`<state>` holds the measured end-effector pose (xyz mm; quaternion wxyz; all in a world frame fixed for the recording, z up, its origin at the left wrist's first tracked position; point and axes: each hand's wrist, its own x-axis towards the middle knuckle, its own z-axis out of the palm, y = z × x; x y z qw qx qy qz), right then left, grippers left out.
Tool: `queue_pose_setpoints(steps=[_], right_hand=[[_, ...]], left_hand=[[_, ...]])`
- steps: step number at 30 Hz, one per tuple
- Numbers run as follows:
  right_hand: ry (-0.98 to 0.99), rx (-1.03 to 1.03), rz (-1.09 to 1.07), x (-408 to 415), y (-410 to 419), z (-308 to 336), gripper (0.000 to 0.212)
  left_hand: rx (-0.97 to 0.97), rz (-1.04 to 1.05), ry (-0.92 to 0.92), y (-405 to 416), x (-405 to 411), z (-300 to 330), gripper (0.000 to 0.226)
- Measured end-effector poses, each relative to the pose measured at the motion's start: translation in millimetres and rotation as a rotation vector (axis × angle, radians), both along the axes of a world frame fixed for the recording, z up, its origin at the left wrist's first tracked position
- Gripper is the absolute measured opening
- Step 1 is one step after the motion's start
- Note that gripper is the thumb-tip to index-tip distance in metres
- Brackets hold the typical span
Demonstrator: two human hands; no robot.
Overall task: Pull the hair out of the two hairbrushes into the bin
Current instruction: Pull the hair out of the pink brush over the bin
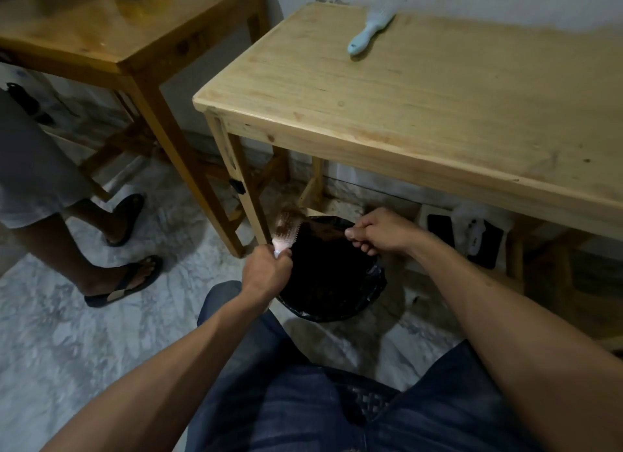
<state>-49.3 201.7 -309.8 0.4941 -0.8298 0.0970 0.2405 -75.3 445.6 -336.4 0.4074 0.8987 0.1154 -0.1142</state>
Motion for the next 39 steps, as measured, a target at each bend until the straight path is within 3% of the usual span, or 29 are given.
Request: queue_pose_setpoints(steps=[4,10,13,15,18,20,22,25,31,37,39], right_hand=[[0.035,-0.077,-0.022,-4,-15,-11,0.022],[0.032,-0.216,0.007,-6,-1,-8,0.018],[0.022,-0.026,-0.002,-1,11,-3,0.057],[0.019,0.169,-0.094,1,19,0,0.065],[0.017,0.295,-0.095,3,26,-1,0.039],[-0.007,0.287,-0.069,2,28,-3,0.014],[-0.059,0.251,-0.108,1,29,-4,0.004],[-0.095,0.181,-0.121,2,22,-4,0.009],[-0.032,0.005,0.062,0,5,2,0.018],[0.001,-0.173,0.107,-2,12,-3,0.011],[0.021,-0.052,0.057,-1,21,-5,0.034]], left_hand=[[0.011,0.062,-0.026,4,4,8,0.034],[0.082,-0.123,-0.158,-11,-6,22,0.029],[0.147,-0.183,-0.217,-14,-8,23,0.03],[0.173,-0.208,-0.241,-15,-9,23,0.029],[0.203,-0.246,-0.271,-15,-11,22,0.03],[0.232,-0.259,-0.282,-14,-11,21,0.032],[0.234,-0.25,-0.277,-11,-9,20,0.03],[0.241,-0.203,-0.255,-4,-6,21,0.027],[0.22,-0.094,-0.16,8,-3,16,0.027],[0.251,-0.175,-0.249,3,-7,13,0.028],[0.276,-0.228,-0.298,2,-11,12,0.027]])
